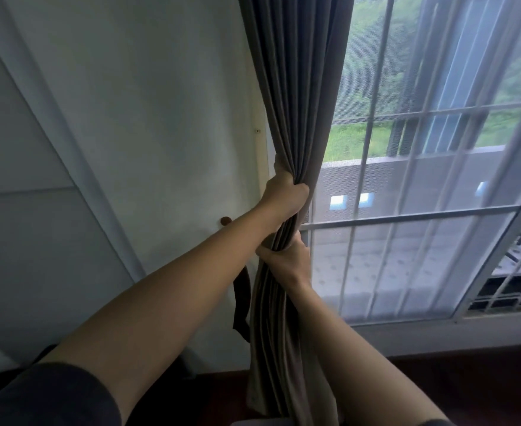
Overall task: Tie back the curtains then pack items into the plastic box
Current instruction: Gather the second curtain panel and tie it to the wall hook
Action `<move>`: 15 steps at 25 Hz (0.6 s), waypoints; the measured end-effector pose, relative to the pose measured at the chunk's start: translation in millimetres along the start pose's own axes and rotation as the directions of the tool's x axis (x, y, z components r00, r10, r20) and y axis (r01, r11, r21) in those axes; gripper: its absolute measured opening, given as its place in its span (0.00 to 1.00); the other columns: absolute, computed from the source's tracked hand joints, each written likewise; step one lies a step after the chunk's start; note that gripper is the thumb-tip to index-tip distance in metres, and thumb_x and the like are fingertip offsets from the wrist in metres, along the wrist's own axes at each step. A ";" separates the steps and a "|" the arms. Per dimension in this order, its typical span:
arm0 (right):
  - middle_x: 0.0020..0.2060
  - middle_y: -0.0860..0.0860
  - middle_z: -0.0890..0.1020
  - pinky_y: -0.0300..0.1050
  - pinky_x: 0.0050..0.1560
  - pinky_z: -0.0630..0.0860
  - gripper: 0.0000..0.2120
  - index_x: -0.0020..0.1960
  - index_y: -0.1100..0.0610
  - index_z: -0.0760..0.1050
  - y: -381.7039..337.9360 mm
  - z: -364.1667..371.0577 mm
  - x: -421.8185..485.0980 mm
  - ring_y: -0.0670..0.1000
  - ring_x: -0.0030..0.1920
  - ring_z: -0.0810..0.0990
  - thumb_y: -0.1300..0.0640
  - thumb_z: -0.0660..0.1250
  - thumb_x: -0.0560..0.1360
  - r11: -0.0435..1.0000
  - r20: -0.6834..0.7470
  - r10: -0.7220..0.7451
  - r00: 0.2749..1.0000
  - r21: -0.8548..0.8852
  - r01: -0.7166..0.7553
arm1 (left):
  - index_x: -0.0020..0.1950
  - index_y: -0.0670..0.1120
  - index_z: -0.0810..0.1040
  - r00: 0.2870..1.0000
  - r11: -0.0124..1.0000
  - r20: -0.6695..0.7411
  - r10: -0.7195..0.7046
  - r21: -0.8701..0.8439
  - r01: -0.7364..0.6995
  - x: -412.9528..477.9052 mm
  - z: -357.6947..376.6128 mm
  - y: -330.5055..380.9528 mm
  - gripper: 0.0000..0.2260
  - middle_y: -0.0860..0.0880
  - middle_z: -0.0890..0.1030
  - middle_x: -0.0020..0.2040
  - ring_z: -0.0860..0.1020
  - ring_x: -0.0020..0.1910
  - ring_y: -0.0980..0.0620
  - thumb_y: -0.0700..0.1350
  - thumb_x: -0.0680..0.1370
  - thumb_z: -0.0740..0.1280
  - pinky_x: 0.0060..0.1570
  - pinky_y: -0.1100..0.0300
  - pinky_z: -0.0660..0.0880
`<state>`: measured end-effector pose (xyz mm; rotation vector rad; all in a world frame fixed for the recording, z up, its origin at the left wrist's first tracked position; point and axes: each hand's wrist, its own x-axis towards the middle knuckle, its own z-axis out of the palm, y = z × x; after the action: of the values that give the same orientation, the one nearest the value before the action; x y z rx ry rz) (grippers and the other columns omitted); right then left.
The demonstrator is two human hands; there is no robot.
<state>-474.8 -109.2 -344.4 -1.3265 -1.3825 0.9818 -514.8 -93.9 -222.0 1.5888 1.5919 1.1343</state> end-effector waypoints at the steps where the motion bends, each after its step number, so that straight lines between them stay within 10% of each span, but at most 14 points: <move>1: 0.39 0.43 0.80 0.50 0.49 0.78 0.26 0.57 0.47 0.71 -1.4 4.3 -1.3 0.51 0.46 0.81 0.46 0.71 0.60 0.999 -0.036 0.032 0.999 -0.008 -0.032 | 0.75 0.49 0.52 1.000 1.000 0.012 -0.012 -0.020 0.012 1.3 -0.3 0.0 0.32 0.43 0.74 0.62 0.74 0.58 0.43 0.37 0.74 0.58 0.56 0.54 0.75; 11: 0.42 0.58 0.83 0.48 0.43 0.74 0.11 0.55 0.56 0.74 1.7 13.4 2.0 0.62 0.47 0.80 0.55 0.60 0.75 0.975 -0.157 -0.038 0.987 -0.220 0.002 | 0.71 0.49 0.62 0.988 0.998 0.153 0.035 -0.058 -0.027 -1.2 -27.1 -11.7 0.28 0.48 0.75 0.60 0.74 0.60 0.47 0.44 0.73 0.66 0.59 0.54 0.74; 15: 0.39 0.56 0.82 0.46 0.39 0.71 0.07 0.49 0.57 0.74 6.6 2.5 4.2 0.61 0.44 0.79 0.56 0.61 0.75 0.976 -0.147 -0.061 0.987 -0.216 0.028 | 0.72 0.49 0.64 0.950 0.906 0.279 0.139 -0.424 -0.008 -13.7 -43.9 -39.4 0.24 0.48 0.72 0.66 0.71 0.65 0.49 0.60 0.80 0.52 0.67 0.51 0.68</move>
<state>-475.6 -104.3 -351.0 -1.4903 -1.4228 0.6999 -570.4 -110.5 -239.3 1.4559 1.0122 1.1162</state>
